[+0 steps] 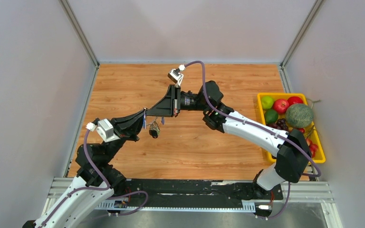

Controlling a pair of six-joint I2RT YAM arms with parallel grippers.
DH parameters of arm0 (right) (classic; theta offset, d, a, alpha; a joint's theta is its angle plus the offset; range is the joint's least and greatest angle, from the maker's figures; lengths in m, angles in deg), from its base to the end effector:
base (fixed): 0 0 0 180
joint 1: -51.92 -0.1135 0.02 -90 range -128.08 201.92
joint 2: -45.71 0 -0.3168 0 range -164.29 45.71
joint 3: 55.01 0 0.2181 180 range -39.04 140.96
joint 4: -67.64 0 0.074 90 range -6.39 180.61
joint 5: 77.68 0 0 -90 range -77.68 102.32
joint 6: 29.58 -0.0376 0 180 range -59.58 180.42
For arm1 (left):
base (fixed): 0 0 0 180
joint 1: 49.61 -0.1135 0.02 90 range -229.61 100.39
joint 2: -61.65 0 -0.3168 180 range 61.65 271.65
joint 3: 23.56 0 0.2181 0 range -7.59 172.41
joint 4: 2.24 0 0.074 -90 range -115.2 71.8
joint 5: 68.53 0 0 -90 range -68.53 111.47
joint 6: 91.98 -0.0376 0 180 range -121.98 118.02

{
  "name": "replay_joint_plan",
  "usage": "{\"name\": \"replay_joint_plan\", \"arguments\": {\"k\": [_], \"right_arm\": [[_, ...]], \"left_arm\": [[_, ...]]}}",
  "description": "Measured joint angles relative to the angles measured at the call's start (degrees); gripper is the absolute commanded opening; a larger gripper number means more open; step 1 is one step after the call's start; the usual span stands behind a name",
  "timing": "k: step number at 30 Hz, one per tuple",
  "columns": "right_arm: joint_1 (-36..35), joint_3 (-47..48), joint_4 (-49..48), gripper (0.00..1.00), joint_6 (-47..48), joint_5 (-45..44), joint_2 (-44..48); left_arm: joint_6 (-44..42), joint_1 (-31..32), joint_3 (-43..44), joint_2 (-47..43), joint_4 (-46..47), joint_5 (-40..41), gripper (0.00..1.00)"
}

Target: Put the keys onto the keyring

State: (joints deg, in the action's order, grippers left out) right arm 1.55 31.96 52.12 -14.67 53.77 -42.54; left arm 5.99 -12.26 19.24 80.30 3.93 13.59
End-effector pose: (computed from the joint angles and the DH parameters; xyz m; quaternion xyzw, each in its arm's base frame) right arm 0.1897 0.2680 0.4504 -0.1499 0.6208 0.7557 0.1451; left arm 0.0087 -0.0131 0.3602 0.1835 0.4651 -0.3649 0.7854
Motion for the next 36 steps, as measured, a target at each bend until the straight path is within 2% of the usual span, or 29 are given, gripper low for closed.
{"name": "replay_joint_plan", "arguments": {"k": [27, 31, 36], "right_arm": [[1.07, 1.97, 6.45, 0.00, 2.01, -0.81, 2.64], [1.22, 2.51, 6.95, 0.00, 2.47, -0.72, 2.86], [1.20, 2.69, 7.72, 0.00, 3.34, -0.39, 3.02]], "left_arm": [[-0.66, 0.00, 1.51, 2.43, -1.20, -2.69, 0.01], [-0.66, -0.02, 2.43, 3.17, -1.42, -3.13, 0.09], [-0.63, -0.02, 2.49, 3.17, -1.99, -3.63, 0.28]]}}
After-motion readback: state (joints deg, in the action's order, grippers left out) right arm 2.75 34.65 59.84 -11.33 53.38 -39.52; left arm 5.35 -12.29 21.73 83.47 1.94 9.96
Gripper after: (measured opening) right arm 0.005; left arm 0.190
